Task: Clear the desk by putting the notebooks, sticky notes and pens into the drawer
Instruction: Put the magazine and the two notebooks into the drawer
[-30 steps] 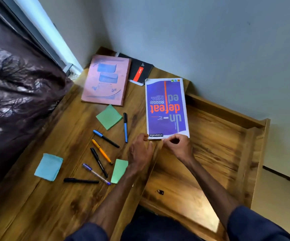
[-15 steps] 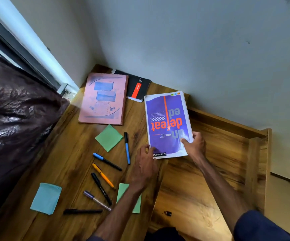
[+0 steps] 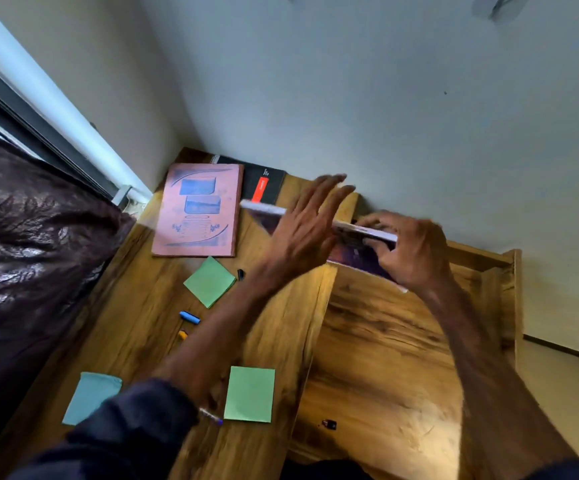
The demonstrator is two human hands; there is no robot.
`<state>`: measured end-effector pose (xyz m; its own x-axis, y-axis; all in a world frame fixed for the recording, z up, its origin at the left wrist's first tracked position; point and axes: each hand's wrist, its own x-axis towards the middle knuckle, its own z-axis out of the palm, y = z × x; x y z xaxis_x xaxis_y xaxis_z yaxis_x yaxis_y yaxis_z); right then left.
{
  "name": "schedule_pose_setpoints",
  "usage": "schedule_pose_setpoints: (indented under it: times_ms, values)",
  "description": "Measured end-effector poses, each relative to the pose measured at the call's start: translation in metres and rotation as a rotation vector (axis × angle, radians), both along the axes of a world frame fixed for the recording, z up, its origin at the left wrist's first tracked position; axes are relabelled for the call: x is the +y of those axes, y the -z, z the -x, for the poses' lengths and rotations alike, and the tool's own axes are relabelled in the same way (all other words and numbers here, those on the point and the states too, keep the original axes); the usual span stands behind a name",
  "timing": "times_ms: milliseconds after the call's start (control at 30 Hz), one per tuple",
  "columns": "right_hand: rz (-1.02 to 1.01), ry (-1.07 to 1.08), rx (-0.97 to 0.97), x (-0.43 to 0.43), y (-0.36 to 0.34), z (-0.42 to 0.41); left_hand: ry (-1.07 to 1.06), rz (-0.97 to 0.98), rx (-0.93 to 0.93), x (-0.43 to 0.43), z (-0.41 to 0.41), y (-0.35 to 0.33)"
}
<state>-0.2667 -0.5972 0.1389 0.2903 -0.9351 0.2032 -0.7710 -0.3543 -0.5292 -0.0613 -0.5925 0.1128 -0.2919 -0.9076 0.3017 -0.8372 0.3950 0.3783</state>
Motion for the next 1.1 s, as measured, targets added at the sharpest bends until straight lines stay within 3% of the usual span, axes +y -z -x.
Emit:
schedule_pose_setpoints:
  times_ms: [67,133,233,367,467,600,700,767,867,933,1000,1100]
  values:
    - [0.012,-0.106,-0.049,-0.011,-0.026,0.015,0.103,-0.156,-0.167,-0.017,-0.002,-0.027]
    - [0.114,-0.118,-0.114,-0.022,-0.040,0.021,0.106,-0.142,-0.209,-0.019,0.001,-0.040]
    - [0.363,0.031,-0.162,-0.027,-0.042,0.017,-0.097,-0.156,0.040,-0.014,0.017,-0.040]
    - [0.345,0.313,-0.297,-0.003,-0.005,0.024,-0.389,-0.319,0.528,-0.001,0.044,-0.005]
    - [0.005,0.436,-0.365,0.033,0.045,0.045,-0.540,-0.471,1.145,0.007,0.067,0.033]
    - [-0.856,0.503,-0.493,0.080,0.078,0.064,-0.773,-0.744,1.697,0.011,0.101,0.072]
    - [-1.014,0.597,-0.478,0.090,0.086,0.083,-0.707,-0.820,1.941,0.019,0.127,0.088]
    - [-0.994,0.615,-0.664,0.090,0.096,0.094,-0.674,-0.845,2.070,0.026,0.140,0.095]
    - [-0.880,0.636,-1.294,0.087,0.111,0.102,-0.636,-0.967,2.168,0.036,0.160,0.104]
    - [-0.774,0.746,-1.586,0.086,0.121,0.104,-0.611,-1.061,2.152,0.045,0.171,0.109]
    - [-0.713,0.846,-1.657,0.085,0.135,0.110,-0.586,-1.113,2.023,0.055,0.177,0.114]
    - [-0.703,0.963,-1.681,0.085,0.156,0.123,-0.458,-1.168,1.547,0.067,0.172,0.131]
